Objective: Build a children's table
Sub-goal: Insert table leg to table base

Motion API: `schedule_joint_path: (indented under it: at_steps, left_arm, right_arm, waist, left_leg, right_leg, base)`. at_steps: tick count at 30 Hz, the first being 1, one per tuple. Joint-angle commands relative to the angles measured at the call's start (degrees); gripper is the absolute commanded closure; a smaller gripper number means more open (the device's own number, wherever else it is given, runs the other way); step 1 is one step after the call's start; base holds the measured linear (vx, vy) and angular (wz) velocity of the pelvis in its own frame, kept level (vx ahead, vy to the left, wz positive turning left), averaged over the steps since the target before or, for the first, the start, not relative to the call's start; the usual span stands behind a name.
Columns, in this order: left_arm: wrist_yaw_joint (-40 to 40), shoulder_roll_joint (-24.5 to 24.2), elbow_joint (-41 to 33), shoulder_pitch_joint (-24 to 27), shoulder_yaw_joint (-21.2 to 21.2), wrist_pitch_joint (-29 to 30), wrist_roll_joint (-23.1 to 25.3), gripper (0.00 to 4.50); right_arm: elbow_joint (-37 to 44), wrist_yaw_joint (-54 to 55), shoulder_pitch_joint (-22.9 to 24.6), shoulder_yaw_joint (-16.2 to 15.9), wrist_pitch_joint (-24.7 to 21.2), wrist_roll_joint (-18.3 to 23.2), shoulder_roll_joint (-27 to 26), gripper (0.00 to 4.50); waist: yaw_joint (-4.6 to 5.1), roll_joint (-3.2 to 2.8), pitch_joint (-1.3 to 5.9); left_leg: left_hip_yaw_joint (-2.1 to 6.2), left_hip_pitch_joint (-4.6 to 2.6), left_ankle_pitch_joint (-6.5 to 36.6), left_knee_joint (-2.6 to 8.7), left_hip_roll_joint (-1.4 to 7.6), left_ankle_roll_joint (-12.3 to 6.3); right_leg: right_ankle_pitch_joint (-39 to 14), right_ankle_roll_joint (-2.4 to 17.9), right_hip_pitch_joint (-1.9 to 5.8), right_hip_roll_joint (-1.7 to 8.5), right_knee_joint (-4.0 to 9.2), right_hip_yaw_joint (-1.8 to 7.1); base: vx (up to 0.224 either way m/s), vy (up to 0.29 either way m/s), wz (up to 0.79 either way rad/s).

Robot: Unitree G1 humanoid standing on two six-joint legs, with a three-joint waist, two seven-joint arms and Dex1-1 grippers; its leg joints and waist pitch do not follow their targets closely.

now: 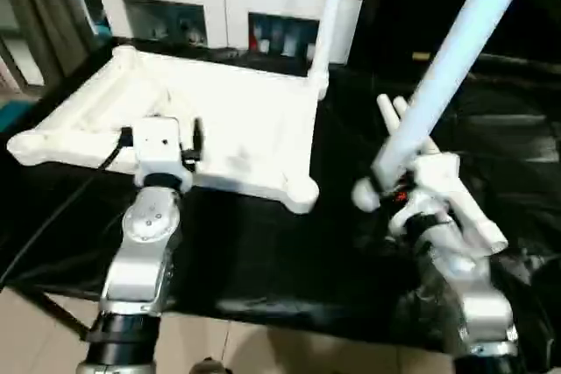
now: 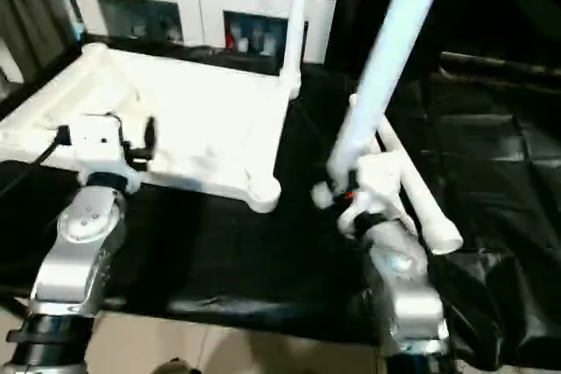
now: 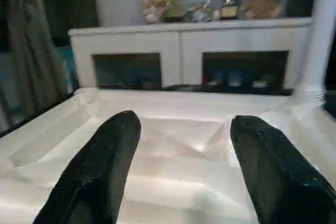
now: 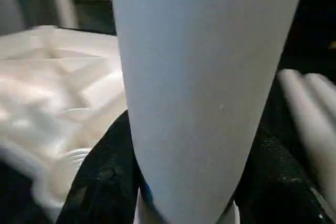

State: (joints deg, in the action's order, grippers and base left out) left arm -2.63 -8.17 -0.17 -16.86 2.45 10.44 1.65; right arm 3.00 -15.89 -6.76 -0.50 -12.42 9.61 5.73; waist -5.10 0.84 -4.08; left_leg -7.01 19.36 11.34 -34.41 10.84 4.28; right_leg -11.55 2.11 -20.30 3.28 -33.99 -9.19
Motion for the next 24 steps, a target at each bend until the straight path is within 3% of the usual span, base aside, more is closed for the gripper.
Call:
schedule_joint_path:
  at_steps: [1, 2, 3, 4, 5, 6, 7, 8, 9, 10, 11, 12, 13, 14, 15, 16, 17, 18, 19, 20, 21, 22, 23, 24]
  left_arm:
    - [1.36, -0.55, -0.3, -1.53, -0.38, 0.25, 0.17, 1.21]
    - [1.47, -0.56, -0.22, -1.57, -0.39, 0.25, 0.26, 1.21]
    - [1.81, -0.97, 0.0, -1.6, -0.71, 0.3, 0.56, 1.21]
    - [2.09, -1.17, -0.03, -1.53, -0.91, 0.38, 0.48, 1.21]
    - [2.29, -1.29, -0.07, -1.48, -1.08, 0.43, 0.38, 1.21]
    - [2.29, -1.29, -0.07, -1.48, -1.08, 0.43, 0.38, 1.21]
    - [2.65, -1.39, -0.18, -1.23, -1.0, 0.6, 0.07, 1.21]
    - [2.63, -1.41, -0.19, -1.15, -0.98, 0.44, 0.11, 1.21]
    - [2.53, -1.28, -0.21, -1.04, -0.85, 0.52, 0.12, 1.21]
    - [2.48, -1.21, -0.22, -0.98, -0.79, 0.57, 0.13, 1.21]
    - [2.42, -1.13, -0.24, -0.93, -0.72, 0.64, 0.14, 1.21]
    - [2.65, -1.17, -0.29, -0.68, -0.83, -0.14, 0.25, 1.21]
    - [2.98, -1.34, -0.36, -0.56, -1.1, -0.12, 0.39, 1.21]
    - [3.35, -1.54, -0.42, -0.47, -1.41, 0.05, 0.49, 1.21]
    - [4.43, -1.81, -0.57, -0.17, -1.94, 0.72, 0.3, 1.21]
    - [4.75, -1.89, -0.61, -0.07, -2.08, 0.71, 0.25, 1.21]
    - [8.16, -2.42, -0.91, 0.59, -2.87, 0.71, -1.38, 1.21]
    - [10.32, -3.08, -1.0, 0.93, -3.6, 0.05, -1.91, 1.21]
    - [13.34, -3.92, -1.08, 1.29, -4.68, 0.27, -2.88, 1.21]
    - [18.47, -4.99, -1.27, 1.92, -6.06, 1.04, -5.29, 1.21]
    - [19.0, -5.08, -1.29, 1.96, -6.14, 1.02, -5.58, 1.21]
    - [21.08, -5.53, -1.31, 2.09, -6.52, 0.83, -6.61, 1.21]
    - [24.64, -6.47, -1.15, 2.03, -7.26, 0.74, -8.09, 1.21]
    - [27.97, -7.33, -0.92, 1.84, -7.8, 1.0, -9.43, 1.21]
  right_arm:
    - [0.41, -1.49, -0.55, -0.32, -0.47, 0.74, 0.49, 2.58]
    - [0.23, -1.74, -0.64, -0.57, -0.59, 0.9, 0.68, 2.58]
    - [-0.36, -2.09, -0.95, -0.73, -0.64, 1.19, 0.95, 2.58]
    - [-0.63, -2.48, -1.1, -0.78, -0.26, 1.32, 1.09, 2.58]
    - [-0.79, -2.83, -1.18, -0.78, -0.02, 1.46, 1.19, 2.58]
    - [-0.79, -2.83, -1.18, -0.78, -0.02, 1.46, 1.19, 2.58]
    - [-0.74, -3.48, -1.34, 0.2, 0.12, 2.79, 0.58, 2.58]
    - [-0.71, -3.5, -1.38, 0.08, 0.25, 2.45, 0.8, 2.58]
    - [-0.71, -3.63, -1.32, -0.07, 0.35, 2.16, 1.04, 2.58]
    - [-0.71, -3.69, -1.29, -0.13, 0.4, 2.05, 1.14, 2.58]
    - [-0.71, -3.76, -1.25, -0.19, 0.44, 1.96, 1.23, 2.58]
    - [-0.69, -3.86, -1.09, -0.12, 0.63, 1.86, 1.34, 2.58]
    - [-0.67, -3.82, -0.98, -0.01, 0.74, 1.9, 1.4, 2.58]
    - [-0.65, -3.76, -0.9, 0.13, 0.82, 2.0, 1.46, 2.58]
    - [-0.46, -3.5, -0.72, 0.45, 0.95, 2.25, 1.55, 2.58]
    - [-0.41, -3.4, -0.67, 0.51, 1.04, 2.26, 1.6, 2.58]
    - [0.22, -3.45, -0.37, 1.17, 0.66, 2.94, 1.72, 2.58]
    - [0.78, -3.84, -0.13, 1.36, 0.35, 3.25, 1.99, 2.58]
    - [1.43, -4.59, 0.13, 1.52, -0.01, 3.92, 2.22, 2.58]
    - [2.49, -6.03, 0.62, 1.76, -0.86, 5.46, 2.57, 2.58]
    - [2.6, -6.08, 0.67, 1.72, -0.84, 5.38, 2.69, 2.58]
    - [3.04, -6.38, 0.87, 1.64, -0.82, 5.23, 3.13, 2.58]
    - [3.72, -7.08, 1.06, 1.9, -1.15, 5.82, 3.65, 2.58]
    - [4.07, -7.73, 1.04, 2.24, -1.51, 6.68, 3.9, 2.58]
  waist:
    - [1.46, -1.88, 1.55]
    - [-1.23, -2.78, 1.42]
    - [-2.52, -1.57, 1.36]
    - [-3.72, -0.41, 2.87]
    - [-1.91, 1.71, 0.84]
    - [-1.91, 1.71, 0.84]
    - [-3.52, 3.12, 1.79]
    - [-5.45, 1.15, 1.64]
    - [-6.23, -0.28, 2.73]
    - [-5.25, -1.73, 3.7]
    - [-4.92, -2.14, 3.76]
    - [-1.57, -2.41, 6.26]
    - [-1.0, -1.56, 7.02]
    - [-1.05, -1.28, 6.95]
    - [-1.21, 0.0, 6.43]
    - [-1.01, 1.45, 6.53]
    - [-0.76, 3.14, 6.52]
    - [-1.75, 4.01, 6.46]
    - [-2.05, 4.88, 5.71]
    - [-1.69, 3.83, 6.95]
    - [-1.26, 3.67, 6.99]
    - [-0.21, 2.22, 6.71]
    - [0.48, 1.53, 6.41]
    - [1.91, 1.19, 5.37]
  left_leg:
    - [1.37, -4.45, 46.26, 6.23, 4.84, -0.01]
    - [0.3, 2.56, 57.26, 12.25, 6.84, 1.86]
    - [1.06, 6.55, 57.1, 12.64, 2.18, 0.03]
    - [-1.63, 4.83, 38.22, 6.38, -0.77, -6.16]
    - [0.26, 0.6, 13.95, -12.63, -2.32, -7.29]
    - [0.26, 0.6, 13.95, -12.63, -2.32, -7.29]
    - [1.63, 6.32, 10.62, -11.1, -2.8, -5.84]
    - [2.13, 5.68, 9.29, -8.85, -2.14, -6.03]
    - [1.09, -0.7, 11.43, -3.46, -0.64, -6.31]
    - [0.38, -2.35, 7.81, 1.19, -0.13, -6.17]
    - [2.7, -5.59, 9.23, 3.46, 2.21, -9.43]
    - [10.16, -14.38, 6.48, 3.62, 10.14, -18.06]
    - [9.98, -13.05, -14.47, 1.12, 9.29, -26.6]
    - [8.87, -11.7, -27.71, 0.28, 8.47, -29.34]
    - [2.52, -6.33, -54.29, -2.48, 2.16, -27.48]
    - [-0.12, -4.65, -51.35, -4.11, -2.02, -24.21]
    - [-1.53, -2.9, -41.3, -4.7, -5.42, -20.56]
    - [-1.2, -0.06, -20.76, -5.95, -7.09, -13.39]
    - [-0.1, 1.26, -11.35, -6.19, -5.14, -11.88]
    - [1.31, 2.97, -1.99, -4.0, -3.68, -7.43]
    - [1.17, 3.38, -3.52, -2.99, -3.75, -6.32]
    - [0.58, 2.44, -7.66, -0.99, -3.56, -6.03]
    - [0.34, 1.74, -8.66, -0.02, -3.1, -7.07]
    - [0.08, 1.05, -1.33, 0.9, -1.87, -9.48]
  right_leg:
    - [-38.01, -2.69, 1.53, 2.63, 7.4, -1.41]
    - [-19.49, -0.03, 7.41, 0.92, -9.58, 0.67]
    - [-16.69, 0.15, 9.91, 0.28, -9.44, 1.17]
    - [-34.55, -1.34, 8.92, 1.95, -9.89, 8.5]
    - [-71.72, 0.14, 1.38, 14.94, 10.54, 10.59]
    - [-71.72, 0.14, 1.38, 14.94, 10.54, 10.59]
    - [-59.16, 6.67, 10.49, 9.56, 5.71, 16.04]
    - [-49.76, 8.47, 10.48, 8.92, 5.54, 15.85]
    - [-34.24, 11.0, 7.23, 5.06, 4.75, 14.0]
    - [-23.16, 10.93, 8.25, 2.22, 3.87, 10.28]
    - [-17.22, 9.08, 5.1, -0.03, 1.27, 9.03]
    - [-12.98, 1.55, -3.83, 0.54, -8.26, 6.38]
    - [-8.04, -5.95, -7.01, 1.82, -10.58, 6.33]
    - [-3.95, -8.29, -8.43, 2.41, -10.78, 6.82]
    - [15.1, -5.44, -9.68, 2.79, -7.01, 7.81]
    - [24.26, -2.57, -8.48, 2.31, -3.14, 7.98]
    - [30.63, -2.43, -6.36, 2.2, -1.15, 9.02]
    - [36.06, 2.76, -2.38, 7.57, -0.18, 13.68]
    - [35.31, 7.91, -2.18, 9.94, 2.61, 15.5]
    - [32.93, 18.25, 1.46, 8.31, 0.87, 14.6]
    - [32.36, 19.1, 1.69, 6.64, 0.6, 13.41]
    - [26.43, 18.63, -0.05, 3.51, -0.03, 11.04]
    - [20.66, 17.53, -1.2, 2.24, -0.04, 9.85]
    - [-0.73, 12.92, -2.47, 1.51, 1.38, 8.73]
  base:
    - [0.0, 0.0, 0.0]
    - [0.0, 0.0, 0.0]
    - [0.0, 0.0, 0.0]
    - [0.049, -0.055, 0.49]
    - [0.081, -0.047, 0.4]
    - [0.137, -0.053, 0.72]
    - [0.185, -0.021, 0.34]
    - [0.185, -0.021, 0.34]
    - [0.173, -0.031, 0.41]
    - [0.144, 0.0, 0.61]
    - [0.144, 0.0, 0.61]
    - [0.227, 0.003, 0.3]
    - [0.216, -0.003, 0.02]
    - [0.216, -0.003, 0.02]
    - [0.0, 0.0, 0.0]
    - [-0.197, 0.057, 0.07]
    - [-0.197, 0.057, 0.07]
    - [-0.184, 0.027, 0.33]
    - [-0.028, -0.016, 0.33]
    - [-0.028, -0.016, 0.33]
    - [0.0, 0.0, 0.0]
    - [0.0, 0.0, 0.0]
    - [0.0, 0.0, 0.0]
    - [-0.053, -0.045, 0.01]
